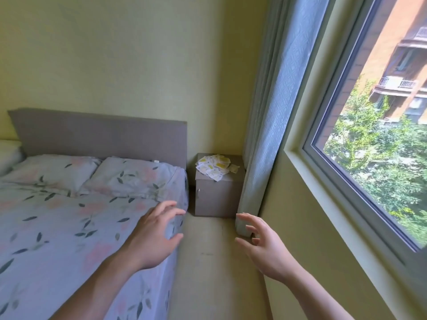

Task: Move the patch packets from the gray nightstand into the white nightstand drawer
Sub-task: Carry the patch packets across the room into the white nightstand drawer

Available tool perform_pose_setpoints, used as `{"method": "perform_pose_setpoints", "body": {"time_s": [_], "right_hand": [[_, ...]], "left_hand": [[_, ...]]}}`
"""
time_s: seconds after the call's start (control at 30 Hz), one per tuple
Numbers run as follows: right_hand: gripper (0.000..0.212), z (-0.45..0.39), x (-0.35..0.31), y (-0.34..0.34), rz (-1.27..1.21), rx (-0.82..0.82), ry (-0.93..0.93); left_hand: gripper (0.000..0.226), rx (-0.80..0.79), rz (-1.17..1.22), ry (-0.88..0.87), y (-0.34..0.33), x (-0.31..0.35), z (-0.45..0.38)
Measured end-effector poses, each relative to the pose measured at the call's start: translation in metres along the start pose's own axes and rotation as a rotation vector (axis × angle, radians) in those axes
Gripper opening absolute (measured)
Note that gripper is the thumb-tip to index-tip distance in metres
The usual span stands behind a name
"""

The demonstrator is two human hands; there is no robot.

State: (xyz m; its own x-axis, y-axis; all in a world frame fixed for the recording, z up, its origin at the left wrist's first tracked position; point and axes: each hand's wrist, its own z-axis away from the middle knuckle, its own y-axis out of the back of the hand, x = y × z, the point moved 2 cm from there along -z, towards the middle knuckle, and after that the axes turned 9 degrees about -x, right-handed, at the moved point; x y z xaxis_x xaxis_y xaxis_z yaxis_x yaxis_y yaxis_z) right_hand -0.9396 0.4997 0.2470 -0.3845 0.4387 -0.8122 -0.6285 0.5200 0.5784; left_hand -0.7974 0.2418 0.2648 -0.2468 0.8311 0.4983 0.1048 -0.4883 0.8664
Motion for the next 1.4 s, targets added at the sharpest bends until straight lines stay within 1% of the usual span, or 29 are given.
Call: {"method": "perform_pose_setpoints", "body": {"time_s": [0.13, 0.27, 0.43, 0.57, 0.83, 0.97, 1.07, 1.17, 1.27, 1.4], "right_hand": [[0.053, -0.074, 0.024, 0.029, -0.022, 0.026, -0.013], [0.055, -0.153, 0.054, 0.053, -0.044, 0.015, -0.016], [0.053, -0.248, 0.103, 0.084, -0.09, -0.029, -0.081], [0.054, -0.332, 0.123, 0.104, -0.062, -0.077, -0.091], [0.055, -0.488, 0.125, 0.103, -0.043, -0.2, -0.091], [0.056, -0.563, 0.138, 0.1, -0.015, -0.198, -0.149], [0.057, -0.615, 0.15, 0.101, -0.006, -0.191, -0.212], [0.058, -0.656, 0.161, 0.104, -0.028, -0.173, -0.25], [0.056, -0.69, 0.181, 0.11, -0.052, -0.153, -0.309], [0.057, -0.743, 0.214, 0.119, -0.05, -0.167, -0.387]], "left_hand": [[0.048, -0.023, -0.019, -0.028, -0.002, -0.004, -0.089], [0.048, -0.064, -0.018, -0.022, -0.011, -0.012, -0.179], [0.046, -0.117, -0.023, 0.059, -0.006, -0.033, -0.281], [0.047, -0.105, -0.021, 0.118, -0.001, -0.055, -0.348], [0.049, -0.146, 0.045, 0.224, -0.007, -0.132, -0.453], [0.049, -0.165, 0.041, 0.223, -0.003, -0.172, -0.527], [0.05, -0.198, 0.038, 0.22, -0.002, -0.199, -0.583], [0.05, -0.27, 0.027, 0.204, -0.005, -0.222, -0.638], [0.049, -0.36, 0.066, 0.222, -0.012, -0.24, -0.687], [0.049, -0.432, 0.118, 0.261, -0.026, -0.256, -0.751]]}}
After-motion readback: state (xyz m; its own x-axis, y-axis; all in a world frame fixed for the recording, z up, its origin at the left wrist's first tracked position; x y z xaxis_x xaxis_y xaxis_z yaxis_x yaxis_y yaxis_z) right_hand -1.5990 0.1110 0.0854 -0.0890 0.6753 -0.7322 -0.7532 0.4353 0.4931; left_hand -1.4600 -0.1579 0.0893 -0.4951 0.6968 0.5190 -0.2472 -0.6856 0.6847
